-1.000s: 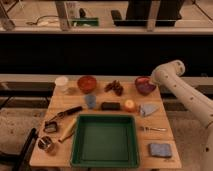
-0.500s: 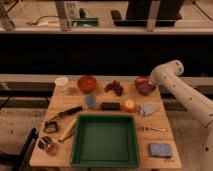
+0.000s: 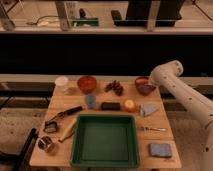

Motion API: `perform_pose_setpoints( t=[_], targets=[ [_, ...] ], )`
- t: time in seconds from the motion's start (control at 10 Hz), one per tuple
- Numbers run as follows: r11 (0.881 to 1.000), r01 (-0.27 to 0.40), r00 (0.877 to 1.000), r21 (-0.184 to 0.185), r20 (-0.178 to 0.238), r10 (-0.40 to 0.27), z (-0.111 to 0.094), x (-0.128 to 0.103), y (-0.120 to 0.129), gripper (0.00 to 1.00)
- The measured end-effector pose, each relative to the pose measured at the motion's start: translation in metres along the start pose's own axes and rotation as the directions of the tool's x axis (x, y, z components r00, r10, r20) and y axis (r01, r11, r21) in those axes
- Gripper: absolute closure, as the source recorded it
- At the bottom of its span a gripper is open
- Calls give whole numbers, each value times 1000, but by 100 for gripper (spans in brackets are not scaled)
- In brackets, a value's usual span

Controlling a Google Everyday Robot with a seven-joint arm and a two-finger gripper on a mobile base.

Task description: Place pepper in purple bowl

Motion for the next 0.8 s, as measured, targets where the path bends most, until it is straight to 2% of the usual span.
perform_pose_setpoints(
  t=[0.8],
  targets=[
    [1000,-4,1000,-19,19,4,2,-8,4,20]
  ],
)
